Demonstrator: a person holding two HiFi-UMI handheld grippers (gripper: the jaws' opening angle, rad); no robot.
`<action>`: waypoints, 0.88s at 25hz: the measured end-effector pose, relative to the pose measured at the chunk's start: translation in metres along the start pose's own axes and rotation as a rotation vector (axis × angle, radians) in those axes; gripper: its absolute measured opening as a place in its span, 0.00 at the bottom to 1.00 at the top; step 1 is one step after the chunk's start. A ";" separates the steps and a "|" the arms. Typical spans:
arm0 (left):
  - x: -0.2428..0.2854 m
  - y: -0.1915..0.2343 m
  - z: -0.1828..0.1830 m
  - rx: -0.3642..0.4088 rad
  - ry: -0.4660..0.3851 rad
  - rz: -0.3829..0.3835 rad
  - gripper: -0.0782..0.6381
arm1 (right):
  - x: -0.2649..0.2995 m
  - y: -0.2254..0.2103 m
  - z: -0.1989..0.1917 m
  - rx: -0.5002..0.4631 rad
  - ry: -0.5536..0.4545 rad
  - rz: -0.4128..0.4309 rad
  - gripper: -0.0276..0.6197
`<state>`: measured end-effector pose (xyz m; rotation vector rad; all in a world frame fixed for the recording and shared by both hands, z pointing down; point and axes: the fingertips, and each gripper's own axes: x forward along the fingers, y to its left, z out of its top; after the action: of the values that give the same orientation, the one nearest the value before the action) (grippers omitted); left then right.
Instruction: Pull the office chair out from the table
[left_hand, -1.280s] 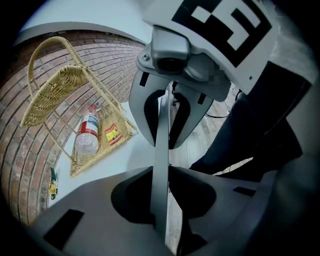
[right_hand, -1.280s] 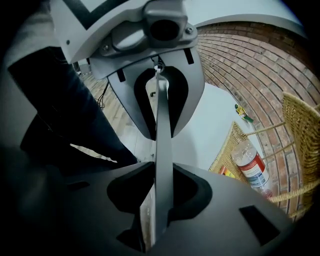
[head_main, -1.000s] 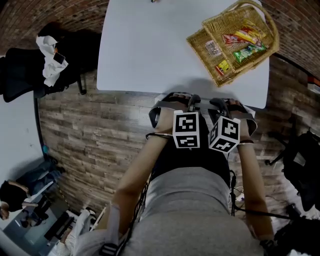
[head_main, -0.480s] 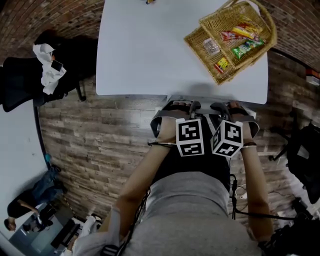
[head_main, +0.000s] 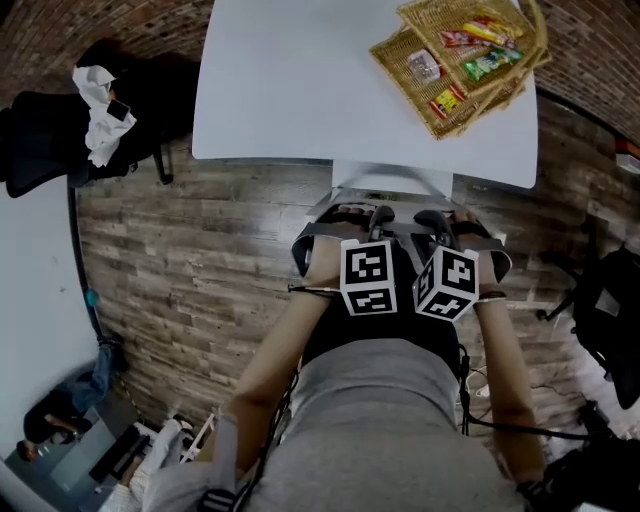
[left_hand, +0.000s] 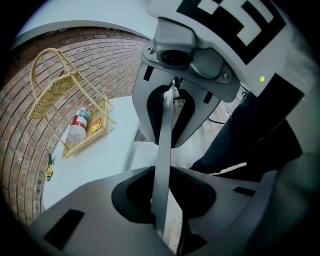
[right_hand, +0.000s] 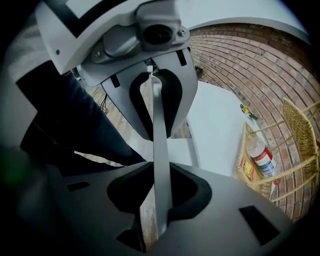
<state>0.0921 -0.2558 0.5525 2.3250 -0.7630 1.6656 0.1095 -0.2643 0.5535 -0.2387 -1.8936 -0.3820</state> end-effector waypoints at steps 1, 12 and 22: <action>-0.001 -0.008 0.000 -0.008 0.002 0.002 0.24 | -0.001 0.008 -0.001 -0.009 -0.002 0.004 0.18; -0.013 -0.094 -0.001 -0.095 0.040 0.033 0.24 | -0.019 0.092 -0.006 -0.074 -0.044 0.068 0.18; -0.022 -0.150 -0.006 -0.115 0.047 0.021 0.24 | -0.027 0.149 -0.005 -0.043 -0.045 0.110 0.18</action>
<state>0.1569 -0.1192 0.5560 2.2000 -0.8529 1.6338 0.1746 -0.1276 0.5512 -0.3809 -1.9081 -0.3455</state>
